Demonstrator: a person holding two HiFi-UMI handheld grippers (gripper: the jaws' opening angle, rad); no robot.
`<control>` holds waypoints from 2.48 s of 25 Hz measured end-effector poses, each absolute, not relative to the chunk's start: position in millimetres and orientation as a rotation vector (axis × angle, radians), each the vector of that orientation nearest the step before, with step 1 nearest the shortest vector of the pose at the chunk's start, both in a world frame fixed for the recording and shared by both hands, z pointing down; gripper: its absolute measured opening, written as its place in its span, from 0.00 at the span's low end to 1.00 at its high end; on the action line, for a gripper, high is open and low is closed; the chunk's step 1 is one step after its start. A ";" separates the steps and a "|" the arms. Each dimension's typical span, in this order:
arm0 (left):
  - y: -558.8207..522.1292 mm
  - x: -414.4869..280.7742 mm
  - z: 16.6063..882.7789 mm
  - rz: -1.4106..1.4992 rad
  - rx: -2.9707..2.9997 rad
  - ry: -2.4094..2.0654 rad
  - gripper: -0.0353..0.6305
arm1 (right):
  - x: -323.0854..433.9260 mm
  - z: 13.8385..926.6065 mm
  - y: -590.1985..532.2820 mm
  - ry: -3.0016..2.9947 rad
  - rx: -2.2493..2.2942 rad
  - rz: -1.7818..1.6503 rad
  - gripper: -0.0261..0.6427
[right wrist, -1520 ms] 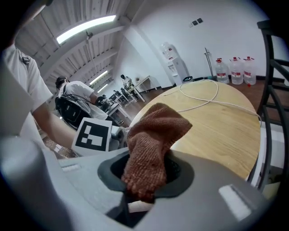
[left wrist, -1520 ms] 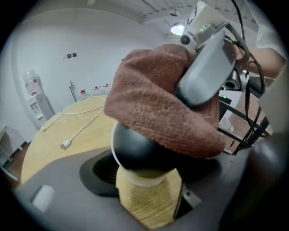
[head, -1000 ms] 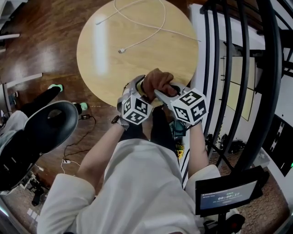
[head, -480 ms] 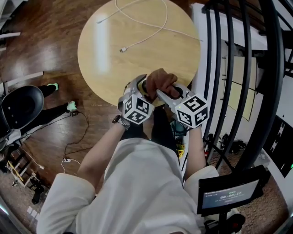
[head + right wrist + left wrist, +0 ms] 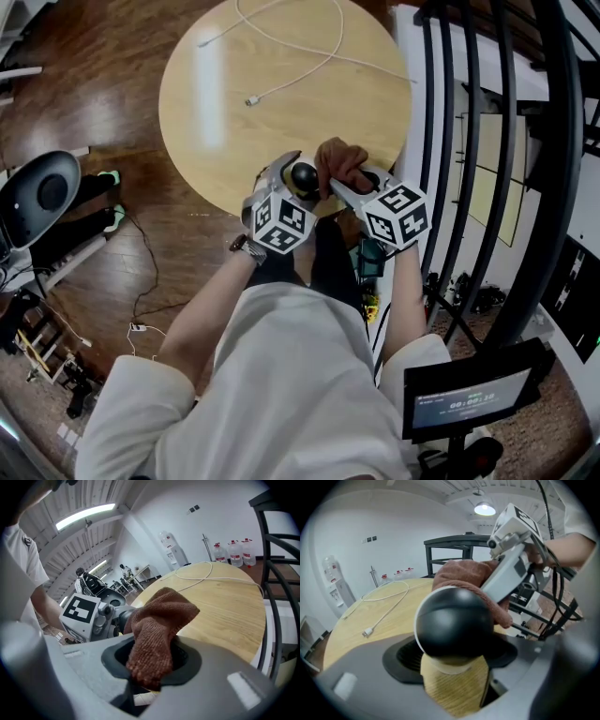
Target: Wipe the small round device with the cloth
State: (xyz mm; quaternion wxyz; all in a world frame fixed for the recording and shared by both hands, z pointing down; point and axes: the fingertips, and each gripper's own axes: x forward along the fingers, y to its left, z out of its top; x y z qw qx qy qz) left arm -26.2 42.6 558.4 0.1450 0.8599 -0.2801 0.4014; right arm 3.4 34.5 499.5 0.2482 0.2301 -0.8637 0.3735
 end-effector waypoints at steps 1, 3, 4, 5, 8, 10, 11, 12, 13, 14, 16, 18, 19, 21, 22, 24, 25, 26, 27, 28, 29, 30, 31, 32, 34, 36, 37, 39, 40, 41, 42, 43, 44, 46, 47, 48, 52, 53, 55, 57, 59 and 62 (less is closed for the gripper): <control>42.5 -26.5 558.1 1.158 2.476 -0.809 0.63 | 1.1 502.1 34.1 -2.342 0.622 1.024 0.19; 42.4 -28.1 557.7 1.160 2.474 -0.809 0.63 | -1.9 509.2 32.3 -2.311 0.625 1.039 0.19; 42.2 -28.8 557.4 1.160 2.473 -0.809 0.63 | -2.3 514.7 31.4 -2.290 0.629 1.044 0.19; 42.1 -29.3 557.2 1.161 2.474 -0.808 0.63 | -2.2 521.4 31.0 -2.266 0.632 1.043 0.19; 42.1 -28.8 557.6 1.180 2.480 -0.801 0.63 | 0.1 541.7 29.9 -2.190 0.641 1.019 0.19; 41.5 -28.7 557.5 1.188 2.483 -0.793 0.63 | 0.7 550.9 28.0 -2.156 0.657 1.015 0.19; 41.4 -28.9 557.6 1.187 2.483 -0.791 0.63 | 0.4 555.0 27.1 -2.143 0.665 1.015 0.19; 41.4 -29.0 557.9 1.185 2.483 -0.790 0.63 | 0.3 558.6 26.5 -2.133 0.671 1.016 0.19; 41.7 -29.0 558.6 1.185 2.483 -0.788 0.63 | 0.3 561.2 26.2 -2.125 0.673 1.014 0.19; 42.1 -29.1 559.6 1.190 2.486 -0.777 0.63 | 0.3 562.5 26.0 -2.120 0.672 1.011 0.19; 44.6 -30.8 561.8 1.228 2.510 -0.701 0.64 | -1.3 562.1 25.7 -2.117 0.670 1.009 0.19; 49.5 -33.5 561.1 1.271 2.559 -0.549 0.66 | -2.6 559.3 27.3 -2.131 0.674 1.028 0.19; 51.5 -34.1 559.2 1.281 2.592 -0.465 0.66 | -1.0 556.7 29.4 -2.144 0.680 1.050 0.19; 53.5 -36.3 556.9 1.329 2.676 -0.301 0.66 | 4.6 549.0 34.6 -2.182 0.698 1.113 0.19; 54.4 -37.6 557.8 1.370 2.716 -0.215 0.66 | 7.7 544.3 37.4 -2.202 0.709 1.149 0.19; 57.3 -36.6 561.8 1.431 2.778 -0.043 0.67 | 14.4 534.8 43.0 -2.236 0.728 1.210 0.19; 58.3 -34.3 563.8 1.440 2.800 0.028 0.67 | 18.0 530.4 45.2 -2.249 0.737 1.230 0.19; 58.4 -31.9 565.6 1.440 2.817 0.079 0.66 | 21.8 526.4 46.9 -2.259 0.745 1.241 0.19; 57.9 -30.1 567.0 1.439 2.829 0.108 0.65 | 25.6 523.1 48.2 -2.265 0.753 1.243 0.19; 57.2 -28.9 567.9 1.438 2.834 0.120 0.63 | 29.4 520.0 49.3 -2.269 0.759 1.236 0.19; 56.6 -28.0 568.3 1.437 2.836 0.118 0.63 | 33.2 517.1 50.3 -2.271 0.762 1.220 0.19; 56.3 -27.0 568.3 1.435 2.836 0.106 0.63 | 36.7 514.3 51.3 -2.272 0.762 1.197 0.19; 56.1 -26.2 568.3 1.433 2.834 0.082 0.63 | 39.4 511.6 52.0 -2.275 0.760 1.176 0.19; 55.7 -25.9 568.4 1.434 2.828 0.048 0.62 | 41.0 508.6 52.2 -2.282 0.758 1.160 0.19; 54.5 -26.7 569.6 1.443 2.796 -0.056 0.62 | 40.3 501.1 50.4 -2.314 0.748 1.144 0.19; 53.1 -28.7 570.2 1.443 2.739 -0.200 0.62 | 34.1 487.6 47.1 -2.382 0.711 1.135 0.19; 52.7 -29.5 570.0 1.426 2.704 -0.277 0.62 | 29.1 478.3 45.9 -2.427 0.679 1.131 0.19; 50.4 -30.6 569.1 1.344 2.620 -0.432 0.62 | 16.6 459.0 45.2 -2.513 0.597 1.124 0.19; 47.6 -31.4 568.2 1.293 2.570 -0.506 0.62 | 9.9 451.1 45.7 -2.542 0.551 1.113 0.19; 43.9 -32.3 567.2 1.251 2.521 -0.574 0.62 | 3.5 445.4 46.5 -2.558 0.509 1.095 0.19; 40.1 -32.9 566.6 1.224 2.481 -0.631 0.62 | -1.9 441.9 46.9 -2.563 0.481 1.070 0.19; 37.2 -33.1 566.6 1.215 2.457 -0.675 0.62 | -5.9 440.2 46.1 -2.563 0.471 1.047 0.19; 35.5 -32.9 567.2 1.223 2.448 -0.706 0.62 | -8.7 439.8 43.9 -2.562 0.479 1.033 0.19; 34.8 -32.3 568.4 1.247 2.452 -0.738 0.62 | -12.9 442.0 36.9 -2.553 0.514 1.030 0.19; 34.6 -32.1 568.4 1.247 2.454 -0.747 0.62 | -15.2 444.9 33.7 -2.541 0.529 1.030 0.19; 34.4 -32.0 568.0 1.243 2.457 -0.751 0.62 | -17.8 449.3 31.2 -2.523 0.540 1.026 0.19; 35.5 -31.3 566.7 1.249 2.470 -0.733 0.63 | -25.9 465.3 28.9 -2.451 0.559 1.005 0.19; 36.1 -30.7 566.3 1.254 2.471 -0.728 0.62 | -25.1 465.9 29.1 -2.448 0.568 1.017 0.19; 37.1 -30.5 566.1 1.263 2.471 -0.724 0.63 | -20.0 469.2 29.9 -2.433 0.604 1.046 0.19; 37.5 -31.3 566.1 1.267 2.470 -0.723 0.63 | -12.8 478.5 32.0 -2.391 0.637 1.049 0.19; 37.4 -32.2 566.0 1.266 2.470 -0.722 0.63 | -8.8 487.5 32.9 -2.352 0.654 1.047 0.19; 37.0 -32.4 564.8 1.260 2.473 -0.720 0.63 | -8.1 499.0 29.7 -2.310 0.673 1.045 0.19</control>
